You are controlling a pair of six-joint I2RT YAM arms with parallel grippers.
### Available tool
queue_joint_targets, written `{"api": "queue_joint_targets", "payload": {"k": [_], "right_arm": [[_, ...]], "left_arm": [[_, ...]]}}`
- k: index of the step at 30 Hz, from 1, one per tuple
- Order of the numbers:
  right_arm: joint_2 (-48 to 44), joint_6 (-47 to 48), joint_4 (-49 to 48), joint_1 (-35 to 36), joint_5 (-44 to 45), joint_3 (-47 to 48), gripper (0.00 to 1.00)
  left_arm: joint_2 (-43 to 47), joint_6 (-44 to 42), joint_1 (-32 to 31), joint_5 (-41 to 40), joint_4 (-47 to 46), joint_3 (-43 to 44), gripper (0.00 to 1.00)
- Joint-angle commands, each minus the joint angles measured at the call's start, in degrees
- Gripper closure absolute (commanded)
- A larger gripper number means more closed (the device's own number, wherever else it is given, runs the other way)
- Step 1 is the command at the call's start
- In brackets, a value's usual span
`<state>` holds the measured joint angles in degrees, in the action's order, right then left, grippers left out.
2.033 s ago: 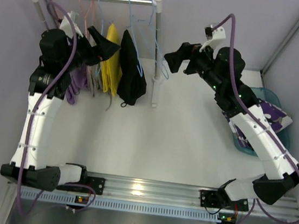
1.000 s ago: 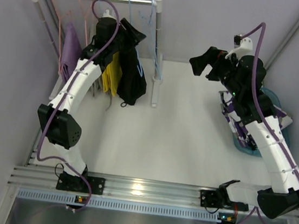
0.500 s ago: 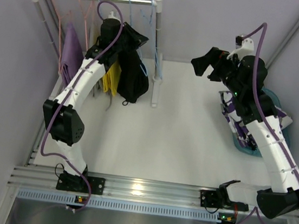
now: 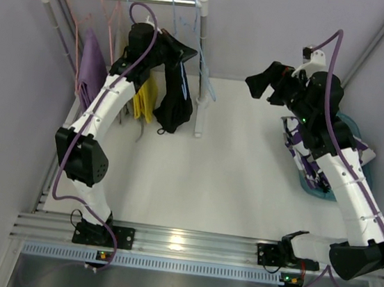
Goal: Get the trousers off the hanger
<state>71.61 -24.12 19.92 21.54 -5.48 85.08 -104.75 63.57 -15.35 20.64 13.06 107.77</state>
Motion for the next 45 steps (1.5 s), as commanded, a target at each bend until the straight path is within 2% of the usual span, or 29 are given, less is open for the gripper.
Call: {"api": "queue_joint_targets", "payload": {"k": [1,8,15,28,34,37,40,45], "right_arm": [[-1.8,-0.3,-0.1,-0.9,-1.3,-0.1,0.0],[-2.3,0.3,-0.2,-1.0,-2.4,-0.5,0.01],[-3.6,1.7,0.4,-1.0,-2.3,-1.1,0.01],[-11.0,5.2,3.9,-1.1,0.0,-5.6,0.01],[-19.6,9.0,4.7,-1.2,0.0,-13.6,0.01],[-24.3,11.7,5.2,-1.2,0.9,-16.8,0.01],[-28.0,14.3,6.8,-1.2,2.7,-18.1,0.0],[-31.4,16.1,9.5,-1.2,4.8,-18.5,0.01]], "left_arm": [[3.8,-0.7,0.4,1.9,-7.7,3.6,1.0],[5.3,-6.3,0.4,1.2,-6.6,8.9,1.0],[8.6,-7.7,0.2,1.2,-3.2,9.3,1.0],[25.7,-7.0,-2.6,6.2,4.4,-10.9,1.0],[33.5,-10.0,-4.1,11.9,7.7,-19.9,1.0],[36.6,-10.3,-4.2,17.1,8.7,-24.2,1.0],[39.0,-12.4,-5.6,20.4,11.4,-25.9,1.0],[41.5,-17.4,-9.4,21.4,16.6,-26.1,1.0]]}}
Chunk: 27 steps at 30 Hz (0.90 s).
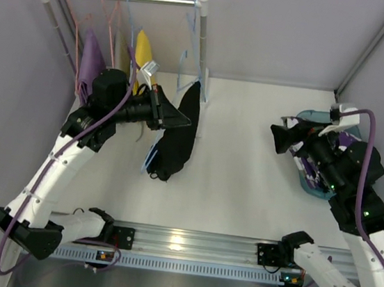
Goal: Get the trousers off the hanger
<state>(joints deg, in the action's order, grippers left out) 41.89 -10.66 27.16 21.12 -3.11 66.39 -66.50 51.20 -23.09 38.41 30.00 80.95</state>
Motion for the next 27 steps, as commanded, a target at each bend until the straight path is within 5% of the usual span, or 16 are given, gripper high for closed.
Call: {"api": "queue_joint_targets", "payload": {"k": [1,21,27], "right_arm": [[-1.9,2.7,2.7,-0.8,2.6,0.1,0.01],[-2.4,0.7,6.2,-0.9,2.8,1.7,0.01],[-2.5,1.3,5.9,-1.2,1.4,1.4,0.0]], "left_arm": [[3.5,-5.5,-2.0,3.8,0.3,0.7,1.0],[9.0,-14.2,-10.5,9.8,5.1,-4.6,1.0],[7.0,-10.3,-12.6,8.8,-1.3,-4.1,1.0]]}}
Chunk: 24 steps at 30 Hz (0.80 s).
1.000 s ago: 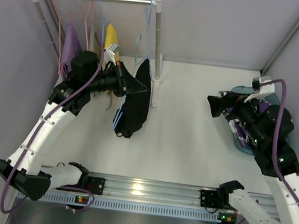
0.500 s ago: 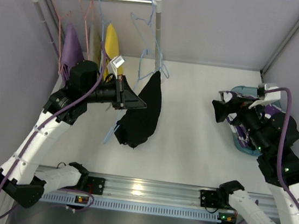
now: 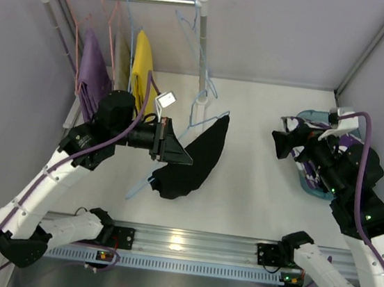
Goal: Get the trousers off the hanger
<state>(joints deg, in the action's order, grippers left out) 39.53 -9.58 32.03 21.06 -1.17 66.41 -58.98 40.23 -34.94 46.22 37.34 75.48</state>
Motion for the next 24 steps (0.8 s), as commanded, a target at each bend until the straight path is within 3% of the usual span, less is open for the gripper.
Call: {"api": "queue_joint_targets", "payload": {"k": [1,6,12,17,24], "right_arm": [[-0.2,0.5,0.9,-1.1,-0.7,1.1,0.01],[-0.9,2.5,-0.3,-1.1,-0.7,-2.5,0.0],[-4.0,4.0,-2.9,-1.1,-0.8,-8.9,0.0],[-7.8,5.0,-7.1,-1.1,-2.5,-14.8,0.0],[-15.9,11.2,-13.9,-1.1,-10.2,-25.8,0.01]], "left_arm": [[-1.2,1.7,-1.1,-0.6,-10.3,2.0,1.0],[-9.5,5.7,-5.7,-8.5,-14.4,8.9,1.0],[-20.6,3.0,-12.5,-20.6,-12.5,22.8,1.0],[-32.2,7.7,-13.6,-27.6,-9.2,39.3,1.0],[-40.9,16.4,-13.6,-38.5,-9.5,49.2,1.0]]}}
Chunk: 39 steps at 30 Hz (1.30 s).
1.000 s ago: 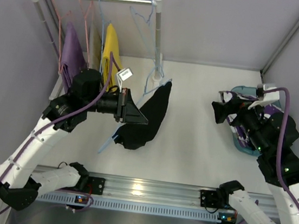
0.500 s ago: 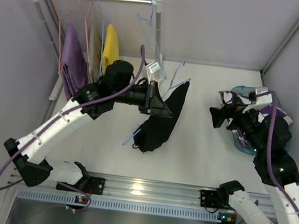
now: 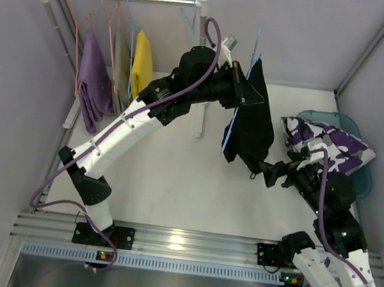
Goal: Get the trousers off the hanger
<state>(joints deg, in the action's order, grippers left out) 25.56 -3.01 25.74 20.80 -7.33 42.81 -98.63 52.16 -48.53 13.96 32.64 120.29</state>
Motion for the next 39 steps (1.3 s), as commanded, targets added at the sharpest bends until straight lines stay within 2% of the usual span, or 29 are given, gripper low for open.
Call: {"api": "queue_joint_targets", "payload": {"k": [1,6,8,12,19,25,27,29,32,39], "right_arm": [[-1.9,5.4,-7.7,-0.8,-4.2,-2.9,0.01],[0.0,10.3,-12.5,-0.8,-8.1,-9.0,0.0],[1.6,11.3,-17.3,-0.6,-8.8,-10.8,0.0],[9.3,10.9,-25.7,0.3,-10.0,-13.0,0.0],[15.9,9.8,-41.0,6.7,-7.4,-14.6,0.01],[20.0,12.5,-47.2,14.7,-0.2,-17.0,0.0],[23.2,13.4,-48.8,16.1,6.7,-17.1,0.01],[26.5,13.3,-50.5,16.5,13.9,-16.5,0.01],[28.2,13.1,-51.8,16.5,18.9,-16.3,0.0],[33.0,12.1,-55.4,15.3,23.9,-13.2,0.0]], "left_arm": [[-1.9,5.2,0.0,-6.2,-5.8,4.4,1.0],[-3.9,9.0,0.0,-5.8,-11.6,5.3,1.0],[-4.9,10.1,0.0,-4.6,-12.1,6.4,1.0],[-5.2,10.9,0.0,-4.9,-13.0,6.8,1.0],[-5.4,11.5,-0.1,-6.0,-14.7,7.7,1.0],[-6.4,14.0,-0.4,-5.2,-16.1,9.6,1.0],[-6.5,14.4,-0.5,-5.0,-16.1,9.6,1.0],[-6.4,14.8,-0.6,-4.6,-16.0,9.6,1.0],[-6.4,15.2,-0.6,-4.2,-16.2,9.7,1.0],[-6.2,18.1,-0.9,-1.5,-17.0,9.9,1.0]]}}
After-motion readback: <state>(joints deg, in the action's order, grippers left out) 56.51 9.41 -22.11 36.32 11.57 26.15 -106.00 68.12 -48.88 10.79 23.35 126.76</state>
